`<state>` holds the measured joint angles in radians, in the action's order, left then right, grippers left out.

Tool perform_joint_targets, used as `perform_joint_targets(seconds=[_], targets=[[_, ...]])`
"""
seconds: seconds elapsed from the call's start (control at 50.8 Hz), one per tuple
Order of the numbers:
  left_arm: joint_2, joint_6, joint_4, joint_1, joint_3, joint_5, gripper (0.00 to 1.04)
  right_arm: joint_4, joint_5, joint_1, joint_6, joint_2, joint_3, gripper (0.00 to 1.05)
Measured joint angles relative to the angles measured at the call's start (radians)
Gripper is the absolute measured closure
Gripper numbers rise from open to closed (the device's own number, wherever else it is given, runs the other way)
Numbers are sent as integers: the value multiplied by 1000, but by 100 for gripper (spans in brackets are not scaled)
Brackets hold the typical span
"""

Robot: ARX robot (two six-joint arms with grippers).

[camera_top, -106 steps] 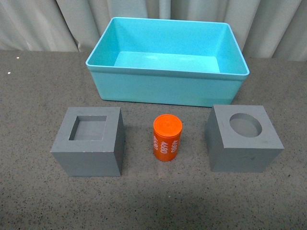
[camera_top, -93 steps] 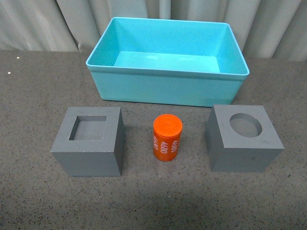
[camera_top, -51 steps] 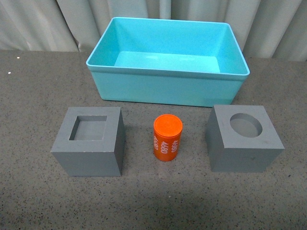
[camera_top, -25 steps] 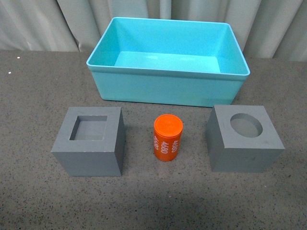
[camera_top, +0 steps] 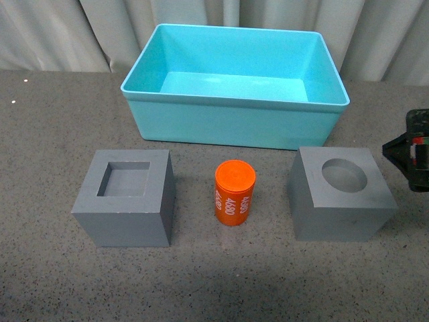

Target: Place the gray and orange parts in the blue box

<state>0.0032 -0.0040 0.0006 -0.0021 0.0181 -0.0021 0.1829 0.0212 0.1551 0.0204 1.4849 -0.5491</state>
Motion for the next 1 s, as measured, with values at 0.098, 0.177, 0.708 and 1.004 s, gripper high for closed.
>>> perform_joint_targets(seconds=[0.098, 0.177, 0.708, 1.004], targets=[[0, 0, 0, 0, 0, 0, 7, -19, 15, 11, 28, 66, -33, 10], [0, 0, 0, 0, 0, 0, 7, -26, 24, 21, 47, 116, -56, 10], [0, 0, 0, 0, 0, 0, 7, -90, 25, 51, 102, 297, -182, 52], [0, 0, 0, 0, 0, 0, 7, -117, 19, 58, 126, 309, -208, 86]])
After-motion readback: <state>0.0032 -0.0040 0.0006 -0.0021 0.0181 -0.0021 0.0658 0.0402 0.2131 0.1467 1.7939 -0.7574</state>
